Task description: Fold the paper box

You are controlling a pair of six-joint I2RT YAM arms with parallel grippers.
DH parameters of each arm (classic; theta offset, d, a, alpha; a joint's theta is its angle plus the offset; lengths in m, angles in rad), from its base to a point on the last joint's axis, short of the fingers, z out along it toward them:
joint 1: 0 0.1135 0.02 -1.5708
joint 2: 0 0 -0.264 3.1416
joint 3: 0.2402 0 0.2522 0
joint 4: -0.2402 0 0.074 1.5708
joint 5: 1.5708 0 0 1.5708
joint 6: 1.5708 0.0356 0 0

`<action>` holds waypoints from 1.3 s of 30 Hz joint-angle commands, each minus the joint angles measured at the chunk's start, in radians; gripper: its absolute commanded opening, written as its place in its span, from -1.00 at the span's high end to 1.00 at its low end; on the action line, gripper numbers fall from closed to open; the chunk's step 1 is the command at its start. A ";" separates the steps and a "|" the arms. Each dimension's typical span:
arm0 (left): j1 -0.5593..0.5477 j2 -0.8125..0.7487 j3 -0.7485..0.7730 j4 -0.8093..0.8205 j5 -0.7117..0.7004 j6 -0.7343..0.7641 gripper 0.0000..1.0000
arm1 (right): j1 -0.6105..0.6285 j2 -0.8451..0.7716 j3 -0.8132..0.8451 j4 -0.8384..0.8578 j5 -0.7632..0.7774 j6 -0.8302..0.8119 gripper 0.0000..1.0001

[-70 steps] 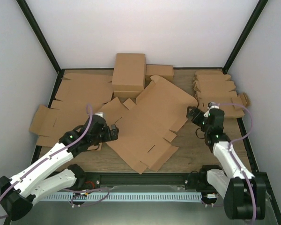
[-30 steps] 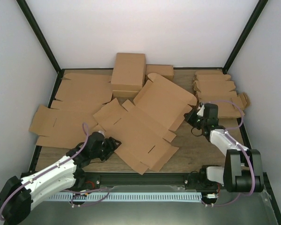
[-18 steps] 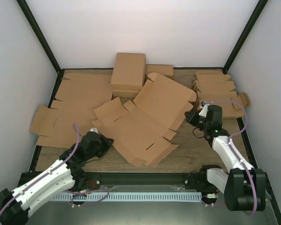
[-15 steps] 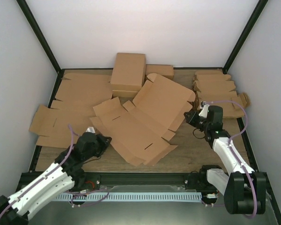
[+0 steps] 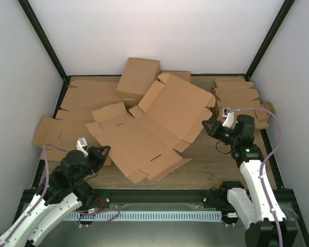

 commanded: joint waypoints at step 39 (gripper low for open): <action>0.008 0.944 0.702 -0.369 0.042 1.140 0.92 | 0.024 -0.055 -0.051 -0.022 -0.028 -0.082 -0.62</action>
